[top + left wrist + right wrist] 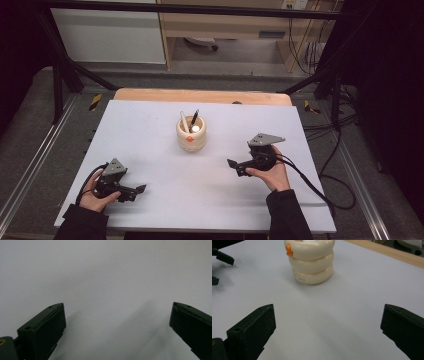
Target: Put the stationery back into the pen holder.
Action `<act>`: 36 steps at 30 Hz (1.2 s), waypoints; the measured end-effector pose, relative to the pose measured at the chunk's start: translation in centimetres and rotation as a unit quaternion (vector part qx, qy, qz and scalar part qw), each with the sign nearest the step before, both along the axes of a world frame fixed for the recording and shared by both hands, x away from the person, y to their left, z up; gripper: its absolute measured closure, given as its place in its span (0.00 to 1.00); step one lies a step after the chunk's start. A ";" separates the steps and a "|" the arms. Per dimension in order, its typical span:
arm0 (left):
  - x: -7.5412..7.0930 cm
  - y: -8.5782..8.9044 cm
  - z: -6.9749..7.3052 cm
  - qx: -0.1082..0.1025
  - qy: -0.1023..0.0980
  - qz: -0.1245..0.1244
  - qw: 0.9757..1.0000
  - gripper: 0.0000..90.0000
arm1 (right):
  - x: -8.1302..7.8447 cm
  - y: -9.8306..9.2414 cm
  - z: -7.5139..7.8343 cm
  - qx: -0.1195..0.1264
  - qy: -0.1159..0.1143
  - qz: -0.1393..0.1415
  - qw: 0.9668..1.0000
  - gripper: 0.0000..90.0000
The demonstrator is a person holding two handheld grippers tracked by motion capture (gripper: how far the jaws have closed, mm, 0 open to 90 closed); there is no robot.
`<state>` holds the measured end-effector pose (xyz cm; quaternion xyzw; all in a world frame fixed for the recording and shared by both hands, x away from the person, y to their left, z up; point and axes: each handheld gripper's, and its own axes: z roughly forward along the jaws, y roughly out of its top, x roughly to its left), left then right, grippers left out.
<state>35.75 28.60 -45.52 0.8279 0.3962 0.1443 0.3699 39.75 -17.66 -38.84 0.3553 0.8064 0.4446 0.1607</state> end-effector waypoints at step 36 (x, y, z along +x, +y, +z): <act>-0.1 -0.3 -0.1 0.009 -0.008 -0.009 1.000 0.01 | -4.4 -7.9 -6.4 -0.034 0.047 -0.017 0.998 0.01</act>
